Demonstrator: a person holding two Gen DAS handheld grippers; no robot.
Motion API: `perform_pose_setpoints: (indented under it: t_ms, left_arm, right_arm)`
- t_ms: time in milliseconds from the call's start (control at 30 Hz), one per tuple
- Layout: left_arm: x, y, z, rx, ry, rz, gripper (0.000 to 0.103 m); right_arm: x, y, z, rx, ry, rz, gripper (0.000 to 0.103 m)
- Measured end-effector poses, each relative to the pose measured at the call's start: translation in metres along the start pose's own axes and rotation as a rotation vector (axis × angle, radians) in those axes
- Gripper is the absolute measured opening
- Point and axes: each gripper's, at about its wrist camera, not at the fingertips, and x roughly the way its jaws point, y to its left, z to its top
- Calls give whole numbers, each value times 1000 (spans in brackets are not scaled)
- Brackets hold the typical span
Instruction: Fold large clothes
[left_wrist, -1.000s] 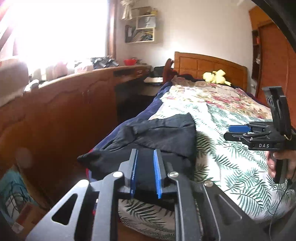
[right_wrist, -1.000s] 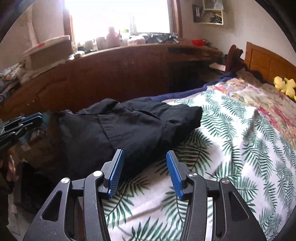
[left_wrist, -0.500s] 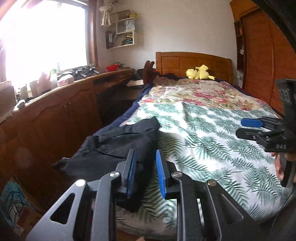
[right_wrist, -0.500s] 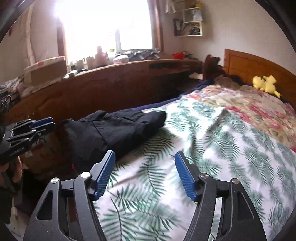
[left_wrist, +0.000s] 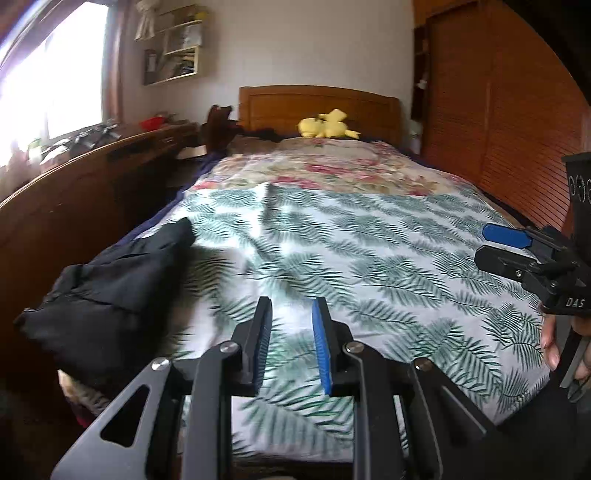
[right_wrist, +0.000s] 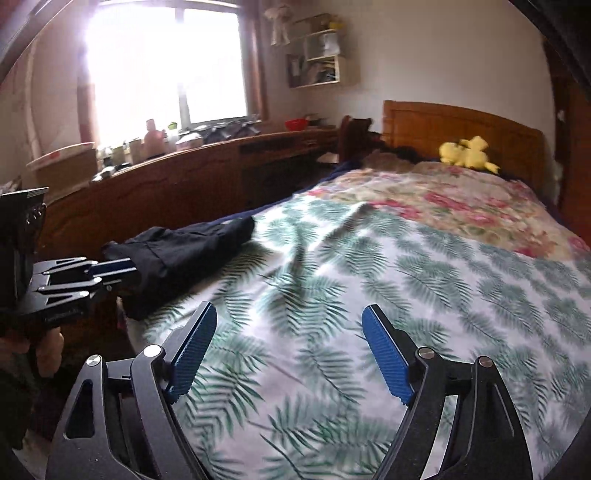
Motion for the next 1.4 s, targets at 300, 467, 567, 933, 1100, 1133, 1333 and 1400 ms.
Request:
perform_pose_setpoints:
  t_ms: [300,467,567,933,1100,1133,1333,1400]
  left_arm:
    - [19,-81,-12,66,33,-57,21]
    - [17,-116,-21,73,50,-90,21]
    - [11,-134,-22,70,50,-92,21]
    - [-51,-158,6,72,-58,-113,21]
    - [-77,-153,11,65,-104,-106,21]
    - [-84,-152,12,65,-116,-103,21]
    - [-109,-146,19,64,-160,-104,21]
    - [-116,-145,20,59,-177,-102,21]
  right_arm:
    - [-54,-39,-41,82,-15,-118,89]
    - [-85,-57,-64,142,-20,-193,90]
    - [-103,-66,-75,188,-17,-233,90]
    - [-186,-71,-84,237,-126,-345,90]
    - [-210,-61,-77,245,-170,-377,90]
    - [-215,-58,-76,242,-180,-384,90]
    - [-234,-42,-67,230,-226,-402,90]
    - [-239,-39,-65,227,-245,-418,90]
